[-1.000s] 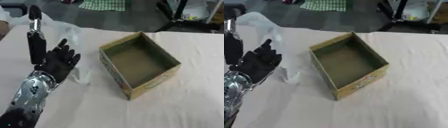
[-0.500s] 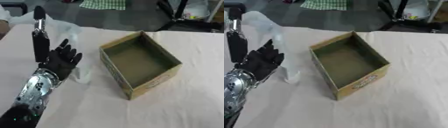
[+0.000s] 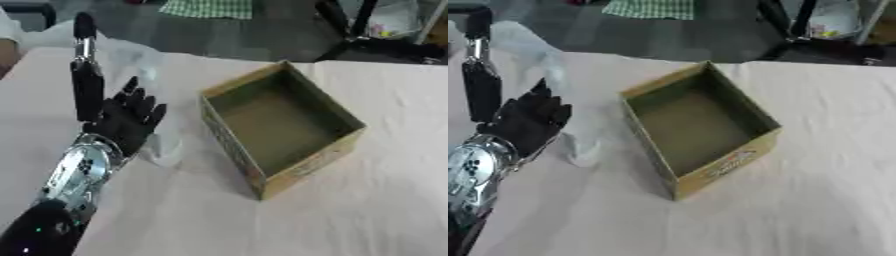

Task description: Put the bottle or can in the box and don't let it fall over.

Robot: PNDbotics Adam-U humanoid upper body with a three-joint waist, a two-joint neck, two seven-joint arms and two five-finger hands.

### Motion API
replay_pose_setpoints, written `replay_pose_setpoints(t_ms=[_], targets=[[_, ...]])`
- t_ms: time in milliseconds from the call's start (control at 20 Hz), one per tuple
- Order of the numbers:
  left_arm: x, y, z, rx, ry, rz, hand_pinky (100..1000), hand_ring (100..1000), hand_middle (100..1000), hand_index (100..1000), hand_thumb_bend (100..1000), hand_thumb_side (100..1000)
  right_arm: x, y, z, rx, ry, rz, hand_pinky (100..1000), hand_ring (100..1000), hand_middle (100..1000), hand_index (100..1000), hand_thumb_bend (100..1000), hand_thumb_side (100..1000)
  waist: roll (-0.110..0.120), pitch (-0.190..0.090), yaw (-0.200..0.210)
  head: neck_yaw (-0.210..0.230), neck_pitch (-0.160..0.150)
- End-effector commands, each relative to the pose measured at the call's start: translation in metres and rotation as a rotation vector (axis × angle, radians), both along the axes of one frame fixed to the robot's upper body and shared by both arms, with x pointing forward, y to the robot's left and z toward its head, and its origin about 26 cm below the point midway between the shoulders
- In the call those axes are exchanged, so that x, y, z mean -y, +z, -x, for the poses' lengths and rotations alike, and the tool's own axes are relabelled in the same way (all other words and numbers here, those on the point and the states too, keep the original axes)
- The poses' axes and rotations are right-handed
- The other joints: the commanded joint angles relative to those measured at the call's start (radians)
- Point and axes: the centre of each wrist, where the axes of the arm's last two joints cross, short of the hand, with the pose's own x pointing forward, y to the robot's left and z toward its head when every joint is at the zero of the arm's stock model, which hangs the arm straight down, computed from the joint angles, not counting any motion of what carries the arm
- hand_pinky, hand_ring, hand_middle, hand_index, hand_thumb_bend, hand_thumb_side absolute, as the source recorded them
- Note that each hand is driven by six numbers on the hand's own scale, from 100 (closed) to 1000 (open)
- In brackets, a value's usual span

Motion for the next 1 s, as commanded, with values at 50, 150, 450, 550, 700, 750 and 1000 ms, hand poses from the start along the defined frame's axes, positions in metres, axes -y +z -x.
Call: replay_pose_setpoints(t_ms=[50,150,450,550,700,750,1000], targets=[[-0.005,0.010,-0.003,0.045,0.008,-0.011,100,100,100,974,921,493,0.000,0.010,0.001,0.024,0.010,0.027,839,906,1000,1000,100,653,-0.002,-0.008,-0.003,0.006,-0.013],[-0.004,0.011,-0.004,0.053,0.003,-0.015,100,100,100,969,921,495,-0.001,0.010,0.000,0.024,0.012,0.027,839,907,1000,1000,100,653,-0.002,-0.007,-0.004,0.008,-0.013],[-0.004,0.014,-0.006,0.073,-0.006,-0.013,100,100,100,940,914,499,-0.002,0.010,-0.001,0.025,0.018,0.025,839,907,1000,1000,100,653,-0.004,-0.005,-0.008,0.014,-0.016],[-0.003,0.015,-0.005,0.083,-0.009,-0.010,100,100,100,934,911,501,-0.002,0.010,-0.001,0.024,0.018,0.025,839,907,1000,1000,100,653,-0.004,-0.005,-0.007,0.014,-0.016],[-0.003,0.021,0.000,0.111,-0.016,-0.006,100,100,100,931,908,505,-0.002,0.010,-0.001,0.025,0.020,0.026,838,906,1000,1000,100,653,-0.004,-0.005,-0.007,0.014,-0.015],[-0.004,0.024,0.002,0.125,-0.021,-0.004,100,100,100,930,907,508,-0.001,0.011,-0.001,0.025,0.020,0.026,838,906,1000,1000,100,652,-0.005,-0.006,-0.007,0.015,-0.015],[-0.004,0.042,0.014,0.197,-0.048,0.001,100,100,100,915,898,512,-0.001,0.011,-0.001,0.026,0.024,0.027,838,906,1000,1000,100,652,-0.005,-0.009,-0.008,0.017,-0.011]])
